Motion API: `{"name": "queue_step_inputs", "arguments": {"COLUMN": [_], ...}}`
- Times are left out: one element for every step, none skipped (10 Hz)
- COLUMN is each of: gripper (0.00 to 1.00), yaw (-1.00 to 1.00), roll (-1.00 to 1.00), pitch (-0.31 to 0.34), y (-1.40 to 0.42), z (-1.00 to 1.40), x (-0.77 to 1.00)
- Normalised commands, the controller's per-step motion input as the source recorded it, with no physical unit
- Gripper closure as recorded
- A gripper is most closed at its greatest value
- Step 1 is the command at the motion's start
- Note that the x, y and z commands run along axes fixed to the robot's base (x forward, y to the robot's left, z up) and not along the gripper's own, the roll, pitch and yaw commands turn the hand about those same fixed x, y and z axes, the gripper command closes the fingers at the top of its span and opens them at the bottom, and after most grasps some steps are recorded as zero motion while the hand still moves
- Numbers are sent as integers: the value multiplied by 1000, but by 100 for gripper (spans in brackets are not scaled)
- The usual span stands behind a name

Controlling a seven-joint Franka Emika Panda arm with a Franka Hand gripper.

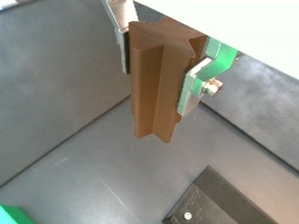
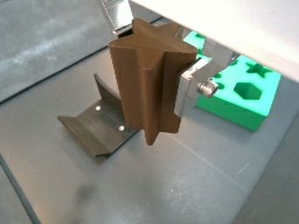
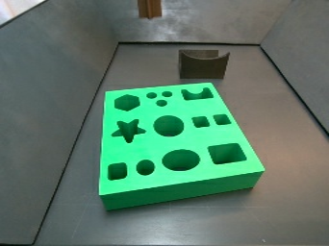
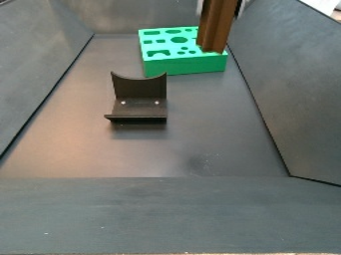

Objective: Pick up the star object. Move up. Move to above the board. Insert the star object.
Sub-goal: Move to above the board.

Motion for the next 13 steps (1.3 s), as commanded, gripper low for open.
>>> {"name": "queue_step_inputs", "arguments": {"gripper": [100,100,100,100,100,100,100,100,100,100,100,100,100], "yaw": [5,12,18,23,25,25,27,30,-88,-81,-40,-19,-2], "roll": [94,99,105,106,100,88,84,86,91,93,67,8,-16], "pitch": [63,77,86,92,92,93,93,94,592,572,473,364,221], "y": [-46,-43,-38,-36,-27,-18,-13,-12,-1000,-1000,-1000,-1000,-1000], "z": [1000,1000,1000,971,813,656,443,285,22,9,21,21,21], "x": [-78,-65,-51,-37,-19,-8,2,2,162,168,189,200,202]}}
